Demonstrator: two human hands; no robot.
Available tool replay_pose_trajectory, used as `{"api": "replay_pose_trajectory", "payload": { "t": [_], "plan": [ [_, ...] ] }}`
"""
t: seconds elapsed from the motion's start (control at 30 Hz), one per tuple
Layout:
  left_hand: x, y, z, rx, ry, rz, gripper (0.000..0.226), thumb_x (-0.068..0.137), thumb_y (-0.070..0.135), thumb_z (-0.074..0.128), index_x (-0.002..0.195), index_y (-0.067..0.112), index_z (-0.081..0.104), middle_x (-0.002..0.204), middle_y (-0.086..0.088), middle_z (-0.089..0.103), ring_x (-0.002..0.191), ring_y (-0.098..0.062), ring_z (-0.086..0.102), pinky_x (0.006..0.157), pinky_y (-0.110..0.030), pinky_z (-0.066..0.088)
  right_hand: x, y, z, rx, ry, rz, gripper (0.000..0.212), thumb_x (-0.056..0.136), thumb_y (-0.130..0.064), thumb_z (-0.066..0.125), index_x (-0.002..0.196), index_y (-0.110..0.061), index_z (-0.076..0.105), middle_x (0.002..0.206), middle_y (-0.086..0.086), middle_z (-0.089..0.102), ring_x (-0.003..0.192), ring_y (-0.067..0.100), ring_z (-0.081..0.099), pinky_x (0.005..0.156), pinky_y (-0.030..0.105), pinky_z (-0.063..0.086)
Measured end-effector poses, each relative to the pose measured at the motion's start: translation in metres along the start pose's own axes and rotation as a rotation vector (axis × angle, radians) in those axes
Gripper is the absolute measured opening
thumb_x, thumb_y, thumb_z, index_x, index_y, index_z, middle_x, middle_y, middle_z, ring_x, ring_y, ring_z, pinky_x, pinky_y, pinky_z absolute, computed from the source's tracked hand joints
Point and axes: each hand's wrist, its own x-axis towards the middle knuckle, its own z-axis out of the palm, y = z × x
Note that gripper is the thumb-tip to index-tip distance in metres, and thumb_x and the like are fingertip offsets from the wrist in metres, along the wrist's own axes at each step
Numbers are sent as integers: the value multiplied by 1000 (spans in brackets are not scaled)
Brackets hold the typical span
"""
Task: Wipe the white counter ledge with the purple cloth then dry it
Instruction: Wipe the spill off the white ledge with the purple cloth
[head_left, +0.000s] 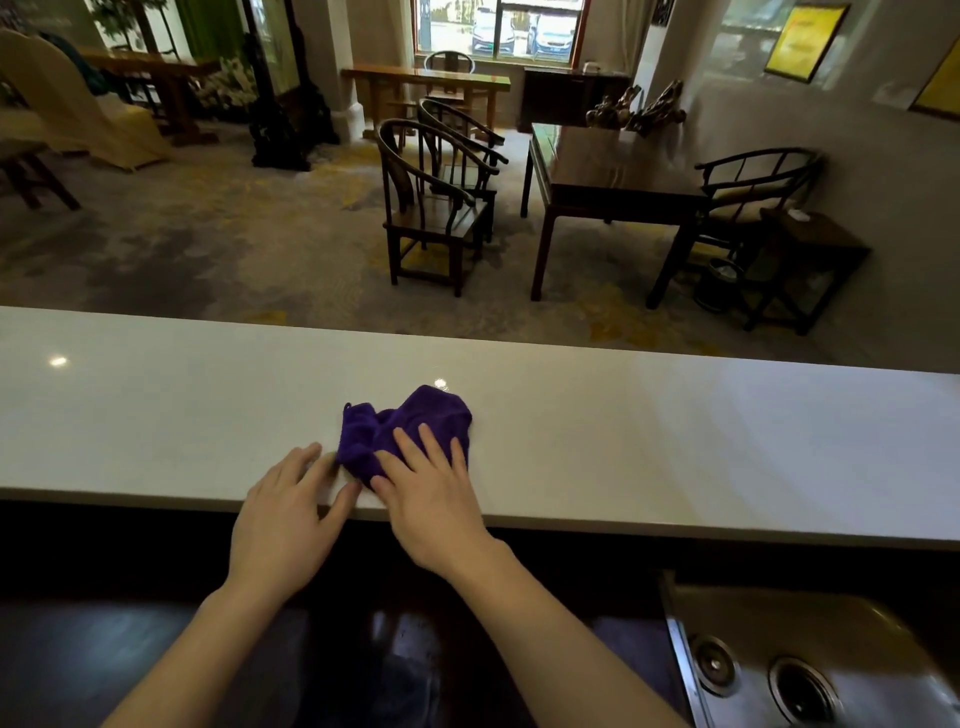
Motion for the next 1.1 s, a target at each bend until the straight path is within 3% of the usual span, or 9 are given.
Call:
{"api": "replay_pose_trajectory", "payload": {
  "t": [0.33,0.7,1.1],
  "plan": [
    [-2,-3,4,-15,2,-17,50,93,50,52,133,20,58,145,-3,52,134,-24,48,110,-45,40,-61,60,-35,-75,77,161,47,108,-41,30,151,-24,41,166,1,26,156,25,7,125,54,1],
    [-1,-4,4,-9,12,-16,50,93,51,51,132,20,59,143,-3,54,133,-25,49,107,-45,42,-126,160,-84,-85,210,484,48,106,-38,33,149,-20,45,164,1,31,155,24,14,124,56,6],
    [1,-4,5,8,15,-2,50,92,48,54,130,17,60,141,-6,56,131,-27,52,107,-45,43,-51,181,-100,-45,63,583,47,109,-37,27,152,-23,37,168,2,21,156,28,7,122,62,-1]
  ]
}}
